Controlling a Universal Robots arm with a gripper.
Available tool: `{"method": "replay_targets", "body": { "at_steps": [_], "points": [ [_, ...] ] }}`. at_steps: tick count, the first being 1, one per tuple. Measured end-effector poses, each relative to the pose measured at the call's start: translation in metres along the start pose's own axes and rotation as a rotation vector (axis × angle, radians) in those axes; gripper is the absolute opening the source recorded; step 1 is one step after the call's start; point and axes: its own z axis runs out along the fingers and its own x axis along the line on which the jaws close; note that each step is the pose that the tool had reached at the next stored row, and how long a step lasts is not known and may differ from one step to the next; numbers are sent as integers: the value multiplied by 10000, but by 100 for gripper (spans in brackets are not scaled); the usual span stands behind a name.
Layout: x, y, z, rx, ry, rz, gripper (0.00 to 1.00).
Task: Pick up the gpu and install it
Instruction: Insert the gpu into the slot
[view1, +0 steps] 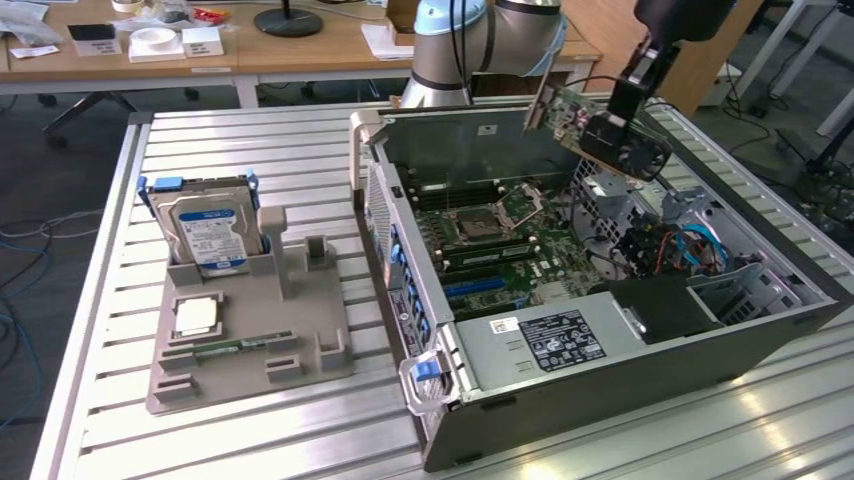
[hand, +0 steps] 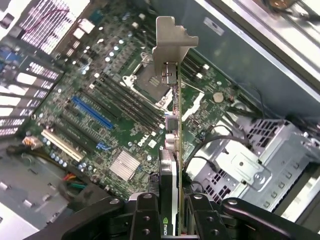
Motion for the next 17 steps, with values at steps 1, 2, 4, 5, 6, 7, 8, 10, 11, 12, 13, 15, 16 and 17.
{"method": "replay_targets", "body": {
  "at_steps": [1,2,4,5,6,7,8,10,11,12,13,15,16,17],
  "points": [
    [0,0,1,-4,8,-166,27],
    [0,0,1,-8,15,-320,27],
    [0,0,3,-15,29,-636,27],
    [0,0,4,-19,37,-801,27],
    [0,0,5,-24,44,-963,27],
    [0,0,6,-27,51,-1125,27],
    [0,0,6,-31,59,-1288,27],
    [0,0,8,-39,74,-1615,27],
    [0,0,9,-43,81,-1778,27],
    [0,0,10,-47,89,-1948,27],
    [0,-1,10,-51,97,-2109,27],
    [0,-1,12,-59,110,-2424,27],
    [0,-1,13,-62,117,-2578,27],
    [0,-1,13,-65,125,-2732,27]
  ]
}}
